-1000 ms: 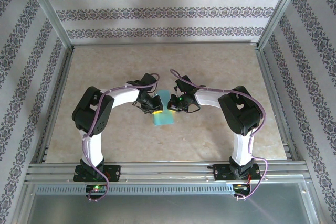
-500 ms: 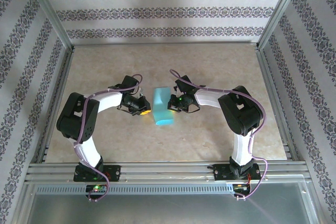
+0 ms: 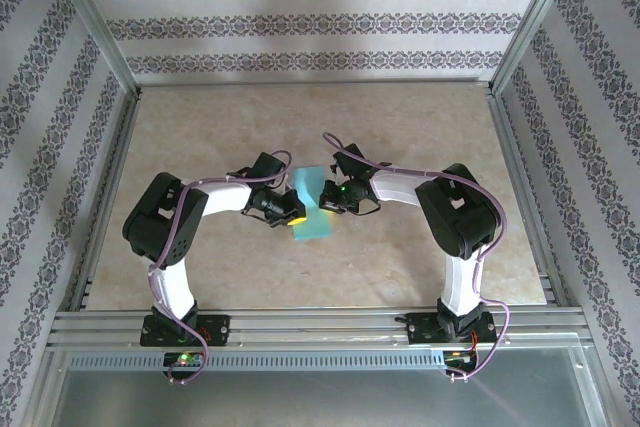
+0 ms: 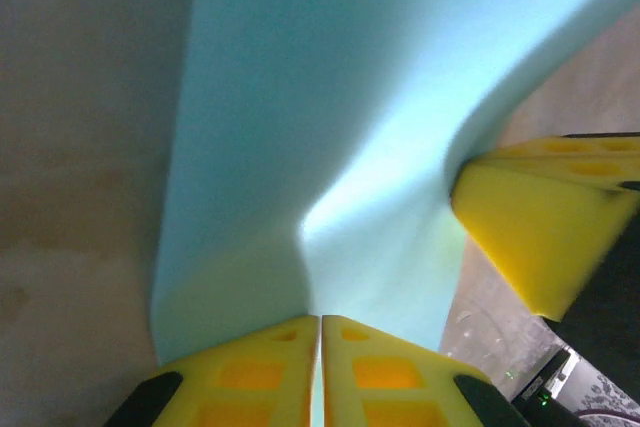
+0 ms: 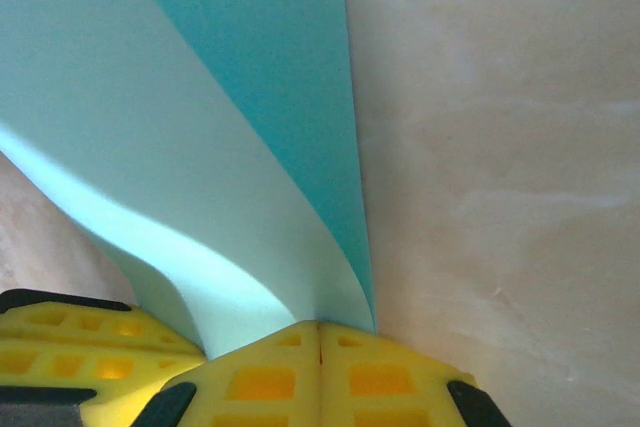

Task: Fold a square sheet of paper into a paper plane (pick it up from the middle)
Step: First fold the square sheet of paper in half at the center of the table.

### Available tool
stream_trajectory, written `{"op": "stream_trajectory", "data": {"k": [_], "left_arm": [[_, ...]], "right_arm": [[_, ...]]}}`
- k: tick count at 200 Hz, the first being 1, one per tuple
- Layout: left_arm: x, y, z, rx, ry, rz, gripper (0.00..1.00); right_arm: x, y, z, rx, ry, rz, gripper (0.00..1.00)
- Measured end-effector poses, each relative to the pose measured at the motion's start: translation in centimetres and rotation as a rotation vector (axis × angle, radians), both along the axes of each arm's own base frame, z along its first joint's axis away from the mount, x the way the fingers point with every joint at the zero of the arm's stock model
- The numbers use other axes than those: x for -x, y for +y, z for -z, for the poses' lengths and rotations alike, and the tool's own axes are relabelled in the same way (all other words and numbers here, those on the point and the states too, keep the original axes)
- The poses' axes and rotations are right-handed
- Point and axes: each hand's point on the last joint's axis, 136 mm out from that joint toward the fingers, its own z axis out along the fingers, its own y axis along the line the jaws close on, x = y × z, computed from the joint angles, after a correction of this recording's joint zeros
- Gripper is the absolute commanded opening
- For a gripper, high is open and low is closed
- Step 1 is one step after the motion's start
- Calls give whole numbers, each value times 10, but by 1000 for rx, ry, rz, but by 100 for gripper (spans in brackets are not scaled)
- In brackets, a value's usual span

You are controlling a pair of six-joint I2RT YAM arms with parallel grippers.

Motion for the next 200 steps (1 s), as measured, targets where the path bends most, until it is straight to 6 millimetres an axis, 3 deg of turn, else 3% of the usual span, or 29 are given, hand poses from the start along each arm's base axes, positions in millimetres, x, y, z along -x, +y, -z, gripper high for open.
{"op": "stream_trajectory", "data": {"k": [39,83,110,130,156,179,200], "left_arm": [[4,12,0,-22,-8,19,12],[28,42,-8,-79,12,22,13],[28,29,-27,-43,-40,34,13],[25,13,-31,-15,-62,33,12],[22,-1,-18,-5,-36,22,12],[24,0,0,-22,12,9,12],[26,0,1,-19,8,13,12]], "right_arm": [[0,0,0,0,0,0,5],[0,0,0,0,0,0,5],[0,0,0,0,0,0,5],[0,0,0,0,0,0,5],[0,0,0,0,0,0,5],[0,0,0,0,0,1,5],[0,0,1,-1,0,1,5]]}}
